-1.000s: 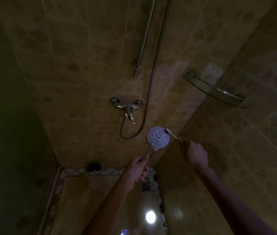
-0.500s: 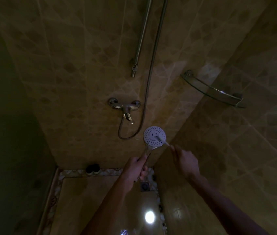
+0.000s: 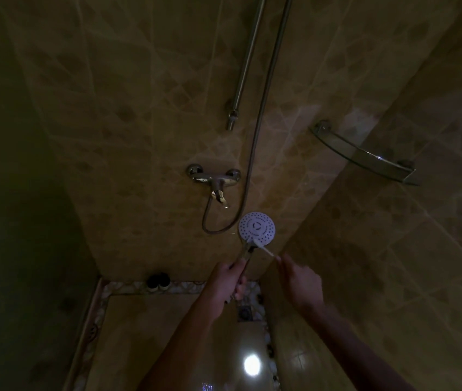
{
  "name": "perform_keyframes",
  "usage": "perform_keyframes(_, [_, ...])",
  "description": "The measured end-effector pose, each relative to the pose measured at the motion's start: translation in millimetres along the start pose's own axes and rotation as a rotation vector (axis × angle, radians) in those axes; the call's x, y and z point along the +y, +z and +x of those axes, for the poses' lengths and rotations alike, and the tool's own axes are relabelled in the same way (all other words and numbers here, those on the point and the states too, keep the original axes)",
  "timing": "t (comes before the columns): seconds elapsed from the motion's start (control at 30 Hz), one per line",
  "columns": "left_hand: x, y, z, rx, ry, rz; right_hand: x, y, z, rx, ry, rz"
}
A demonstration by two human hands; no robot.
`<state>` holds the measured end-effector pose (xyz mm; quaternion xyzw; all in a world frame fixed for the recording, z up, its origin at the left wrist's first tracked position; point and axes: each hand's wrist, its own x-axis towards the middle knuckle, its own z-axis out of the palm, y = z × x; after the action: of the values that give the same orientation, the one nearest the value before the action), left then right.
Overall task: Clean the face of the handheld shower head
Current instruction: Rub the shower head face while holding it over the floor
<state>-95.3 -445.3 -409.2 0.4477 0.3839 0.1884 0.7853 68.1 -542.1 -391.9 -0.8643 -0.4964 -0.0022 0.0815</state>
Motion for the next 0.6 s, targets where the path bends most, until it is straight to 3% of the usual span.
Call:
perform_keyframes(0.2, [0, 1, -1, -0.015, 0.000, 0.009, 13, -19, 24, 0.098, 0.163, 0.087])
perform_keyframes(0.37, [-3, -6, -2, 0.004, -0.005, -0.009, 10, -4, 2, 0.037, 0.034, -0.021])
perform_keyframes(0.6, [-8, -1, 0, -0.037, -0.032, -0.024, 29, -29, 23, 0.109, 0.125, -0.014])
